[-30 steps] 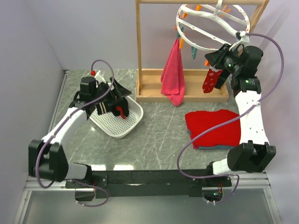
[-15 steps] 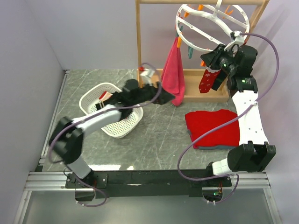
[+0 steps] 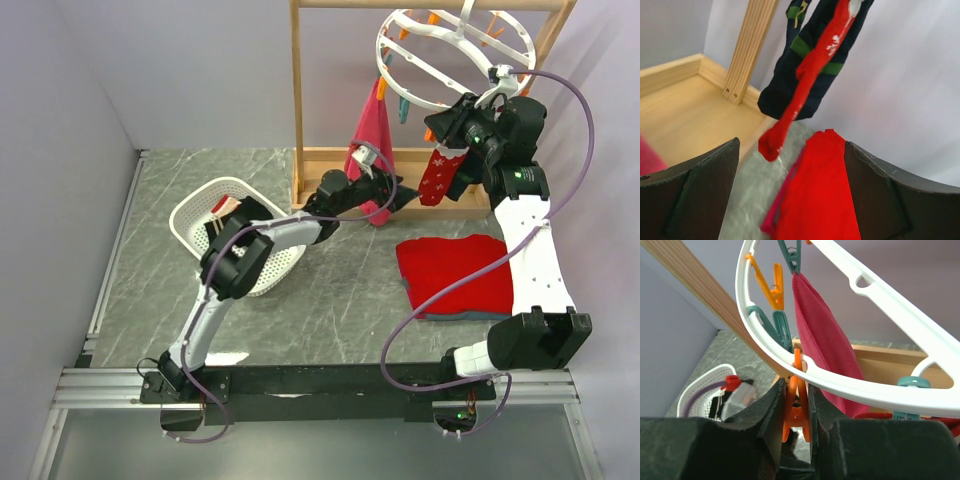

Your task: Remove the socks clipped to the hanger

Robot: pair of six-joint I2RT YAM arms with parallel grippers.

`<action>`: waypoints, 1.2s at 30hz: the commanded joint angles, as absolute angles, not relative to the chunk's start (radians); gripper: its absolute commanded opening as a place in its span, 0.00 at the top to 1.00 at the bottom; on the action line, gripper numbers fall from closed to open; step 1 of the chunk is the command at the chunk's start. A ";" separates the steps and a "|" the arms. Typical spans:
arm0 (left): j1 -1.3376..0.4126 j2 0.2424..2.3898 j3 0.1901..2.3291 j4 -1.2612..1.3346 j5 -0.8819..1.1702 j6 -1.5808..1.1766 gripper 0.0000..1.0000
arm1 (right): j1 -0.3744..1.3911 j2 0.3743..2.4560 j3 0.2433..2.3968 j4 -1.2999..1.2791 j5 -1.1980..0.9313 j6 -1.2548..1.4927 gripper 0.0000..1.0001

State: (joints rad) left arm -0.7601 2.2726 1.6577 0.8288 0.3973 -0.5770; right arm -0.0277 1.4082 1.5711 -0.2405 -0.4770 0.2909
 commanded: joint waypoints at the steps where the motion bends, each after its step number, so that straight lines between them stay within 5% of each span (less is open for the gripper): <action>1: -0.781 2.368 1.831 0.951 0.433 -0.549 0.10 | -0.008 1.364 1.595 -0.284 -0.537 0.299 0.94; 12: -0.818 2.586 2.130 0.921 0.425 -0.617 0.18 | -0.005 1.355 1.594 -0.285 -0.540 0.301 0.93; 24: -0.821 2.611 2.157 0.953 0.347 -0.713 0.73 | -0.005 1.336 1.597 -0.301 -0.525 0.288 0.93; 27: -0.819 2.563 2.091 0.966 0.353 -0.732 0.98 | 0.021 1.333 1.597 -0.313 -0.520 0.287 0.93; 30: -0.815 2.484 1.984 1.017 0.408 -0.799 0.99 | 0.038 1.335 1.612 -0.348 -0.485 0.273 0.86; 36: -0.811 2.290 1.749 1.121 0.552 -0.928 0.99 | 0.123 1.351 1.726 -0.506 -0.338 0.259 0.51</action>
State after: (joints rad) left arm -0.8139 2.4706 1.8355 1.0012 0.4267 -0.8272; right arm 0.0608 1.3785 1.6325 -0.3470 -0.3687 0.2691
